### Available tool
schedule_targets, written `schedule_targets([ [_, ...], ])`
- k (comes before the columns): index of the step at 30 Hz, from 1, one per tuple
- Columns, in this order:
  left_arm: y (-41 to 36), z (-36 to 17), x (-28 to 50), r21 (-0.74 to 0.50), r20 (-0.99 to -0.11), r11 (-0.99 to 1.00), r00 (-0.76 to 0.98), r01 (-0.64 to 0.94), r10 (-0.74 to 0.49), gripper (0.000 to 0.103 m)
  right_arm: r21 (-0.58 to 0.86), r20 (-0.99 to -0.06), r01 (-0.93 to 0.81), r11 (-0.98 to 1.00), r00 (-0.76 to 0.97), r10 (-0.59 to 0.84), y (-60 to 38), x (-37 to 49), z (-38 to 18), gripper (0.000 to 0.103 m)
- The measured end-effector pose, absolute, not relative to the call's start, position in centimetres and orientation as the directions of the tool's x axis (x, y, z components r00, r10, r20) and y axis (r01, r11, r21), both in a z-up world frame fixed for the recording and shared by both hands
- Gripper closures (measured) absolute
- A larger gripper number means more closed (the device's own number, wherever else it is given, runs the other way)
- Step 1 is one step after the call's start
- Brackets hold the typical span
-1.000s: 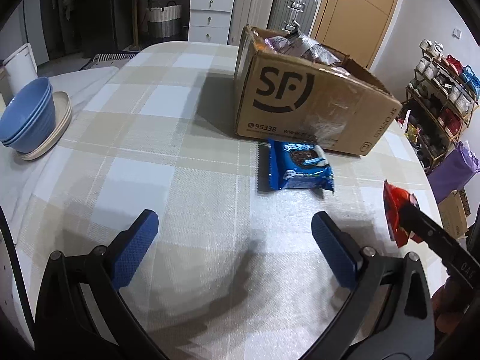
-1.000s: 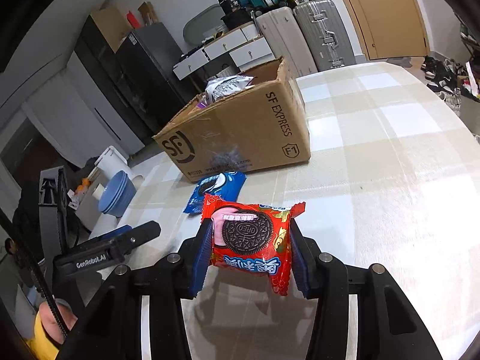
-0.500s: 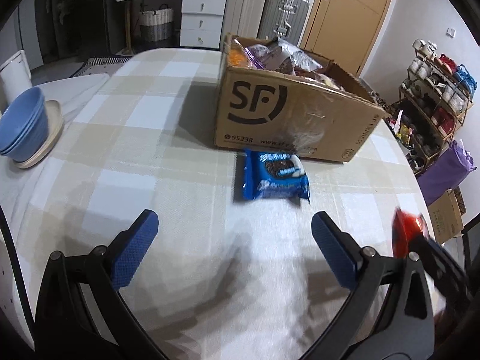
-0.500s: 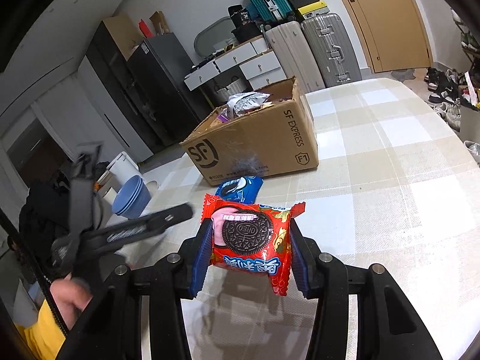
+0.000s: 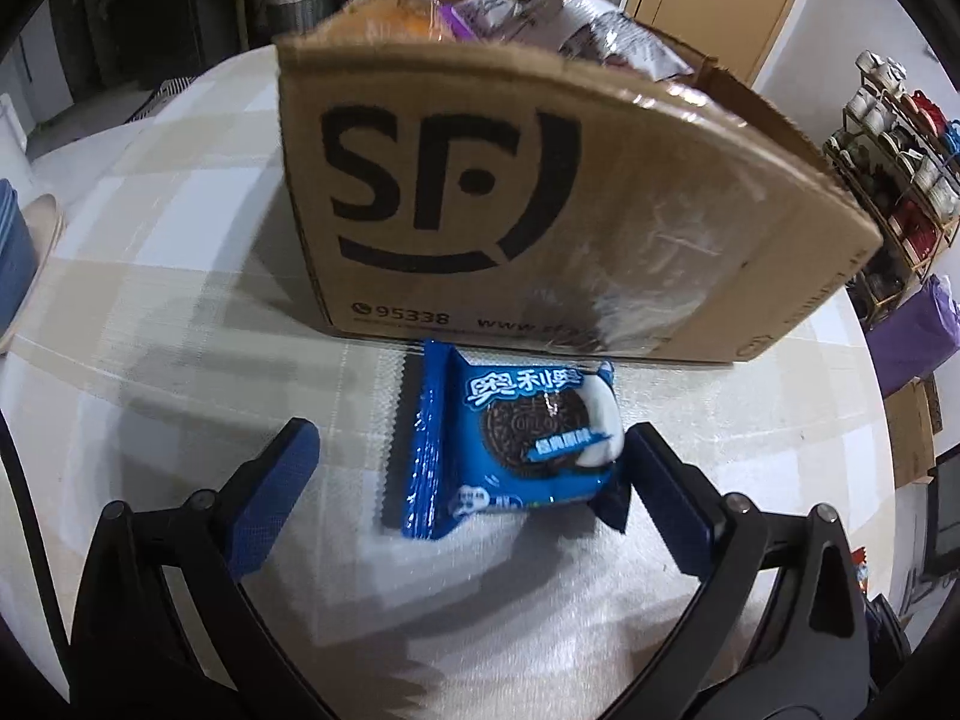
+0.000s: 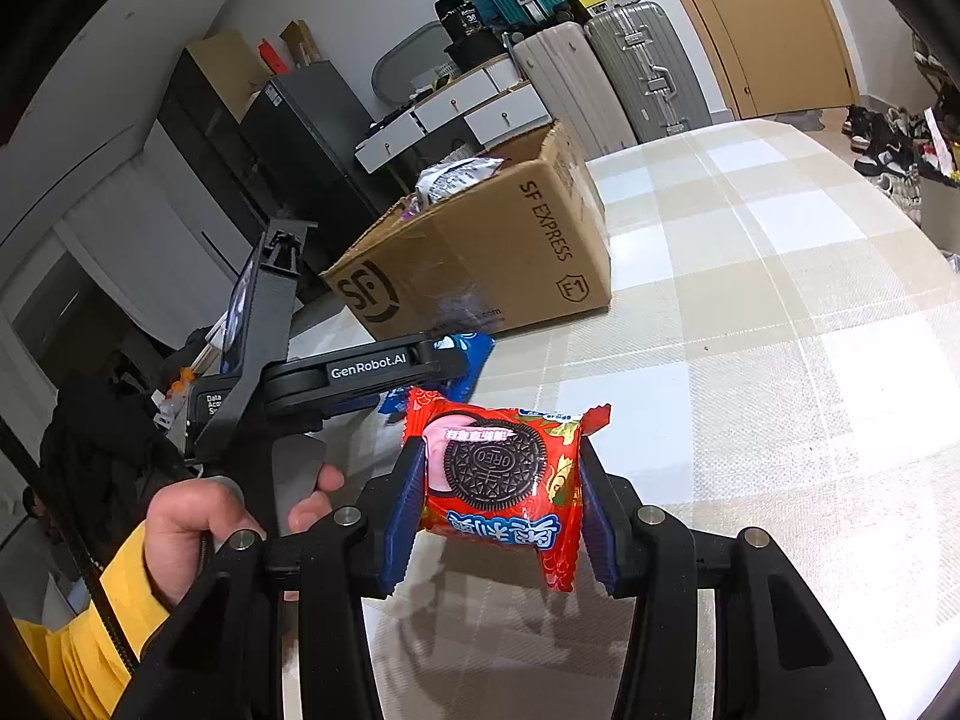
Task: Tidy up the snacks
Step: 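Grasp the red Oreo pack with the right tool while the left tool grasps the blue Oreo pack, then lift both Oreo packs and carry them over the box, lowering inside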
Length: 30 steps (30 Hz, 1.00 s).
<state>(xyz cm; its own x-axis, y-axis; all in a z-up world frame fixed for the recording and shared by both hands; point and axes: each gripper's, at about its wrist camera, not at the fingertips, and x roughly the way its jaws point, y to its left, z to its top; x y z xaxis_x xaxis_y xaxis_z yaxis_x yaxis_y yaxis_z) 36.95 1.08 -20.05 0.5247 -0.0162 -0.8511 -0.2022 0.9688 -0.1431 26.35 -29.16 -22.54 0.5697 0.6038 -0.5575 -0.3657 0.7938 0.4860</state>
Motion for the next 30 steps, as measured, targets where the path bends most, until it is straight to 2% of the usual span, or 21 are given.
schedule_targets([
  [3, 0.6, -19.7, 36.9, -0.131, -0.833, 0.977, 0.553, -0.170, -0.016, 0.028, 0.496, -0.558, -0.363, 0.789, 0.563, 0.610, -29.4, 26.5, -22.9, 0.056],
  [4, 0.5, -19.5, 36.9, -0.111, -0.832, 0.980, 0.554, -0.166, 0.000, 0.041, 0.496, -0.558, -0.362, 0.790, 0.564, 0.609, -29.4, 26.4, -23.0, 0.056],
  [6, 0.6, -19.3, 36.6, -0.125, -0.828, 0.981, 0.560, -0.150, -0.020, 0.049, 0.499, -0.556, -0.359, 0.789, 0.565, 0.609, -29.6, 26.4, -23.0, 0.056],
  [7, 0.8, -19.2, 36.3, -0.149, -0.824, 0.979, 0.565, -0.138, -0.046, 0.058, 0.500, -0.555, -0.358, 0.789, 0.567, 0.609, -29.5, 26.4, -22.9, 0.056],
  [16, 1.4, -17.9, 31.8, -0.144, -0.813, 0.985, 0.579, -0.090, -0.066, 0.060, 0.482, -0.543, -0.373, 0.793, 0.584, 0.604, -29.3, 24.9, -21.6, 0.056],
  [20, 1.1, -15.8, 28.3, -0.118, -0.785, 0.991, 0.617, -0.066, -0.053, 0.060, 0.468, -0.533, -0.388, 0.794, 0.593, 0.604, -29.0, 23.7, -20.3, 0.056],
  [30, 0.0, -11.2, 19.2, -0.163, -0.733, 0.987, 0.670, -0.005, -0.118, 0.060, 0.413, -0.489, -0.474, 0.777, 0.604, 0.629, -26.7, 19.6, -16.8, 0.056],
])
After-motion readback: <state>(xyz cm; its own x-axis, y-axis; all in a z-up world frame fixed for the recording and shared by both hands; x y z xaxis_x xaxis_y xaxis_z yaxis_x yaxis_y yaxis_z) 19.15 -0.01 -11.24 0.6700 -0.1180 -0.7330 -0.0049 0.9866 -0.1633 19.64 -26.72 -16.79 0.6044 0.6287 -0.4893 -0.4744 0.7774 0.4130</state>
